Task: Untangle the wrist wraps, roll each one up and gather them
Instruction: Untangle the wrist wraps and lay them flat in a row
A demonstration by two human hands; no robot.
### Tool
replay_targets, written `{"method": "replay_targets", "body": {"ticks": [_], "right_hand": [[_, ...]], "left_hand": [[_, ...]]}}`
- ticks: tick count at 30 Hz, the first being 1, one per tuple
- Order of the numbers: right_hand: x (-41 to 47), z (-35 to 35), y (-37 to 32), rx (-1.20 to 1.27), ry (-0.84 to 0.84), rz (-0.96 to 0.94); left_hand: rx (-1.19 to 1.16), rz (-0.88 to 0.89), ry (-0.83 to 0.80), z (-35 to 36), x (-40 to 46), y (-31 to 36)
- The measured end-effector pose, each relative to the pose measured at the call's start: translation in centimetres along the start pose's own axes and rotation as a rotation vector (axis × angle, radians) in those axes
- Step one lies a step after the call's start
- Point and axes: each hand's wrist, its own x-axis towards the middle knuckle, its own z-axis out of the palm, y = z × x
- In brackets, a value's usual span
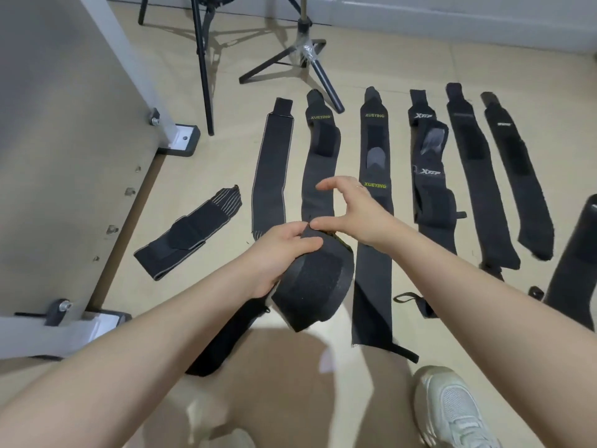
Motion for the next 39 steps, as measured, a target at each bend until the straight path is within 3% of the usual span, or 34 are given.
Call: {"method": "replay_targets", "body": {"ticks": [3, 6, 8, 14, 20, 23, 26, 30, 35, 39], "right_hand": [[0.5, 0.3, 2.6, 0.228, 0.101, 0.367], [1.3, -0.1, 5.2, 0.734, -0.117, 0.704], [2.2, -0.5, 6.1, 0.964, -0.18, 0.673], [6.7, -2.0, 6.2, 1.276, 0.143, 0.472], [13.5, -2.0, 7.4, 0.962, 0.329, 0.41], [17.0, -1.8, 9.2, 0.639, 0.363, 0.336], [19.7, -1.4, 11.1, 0.349, 0.325, 0.259], [22.9, -1.6, 12.5, 0.16, 0.29, 0.21], [26.0, -1.6, 15.1, -0.058, 0.181, 0.306], [27.8, -1.5, 15.8, -0.127, 0.206, 0.326]], "left_hand": [[-0.085, 0.068, 0.042, 1.1, 0.8, 0.1], [-0.057, 0.138, 0.056, 1.5, 2.3, 0.4], [-0.056, 0.138, 0.042, 1.4, 3.3, 1.0], [0.032, 0.02, 0.026, 0.6, 6.9, 1.5], [0.105, 0.005, 0.169, -1.0, 12.9, 1.9], [0.22, -0.013, 0.171, -1.8, 15.8, 1.3], [0.322, -0.051, 0.192, -2.3, 18.1, 0.7], [0.304, -0.078, 0.336, -3.3, 20.7, -0.7], [0.336, -0.177, 0.452, -2.9, 23.2, -2.4], [0.339, -0.156, 0.573, -2.9, 24.7, -3.1]]}}
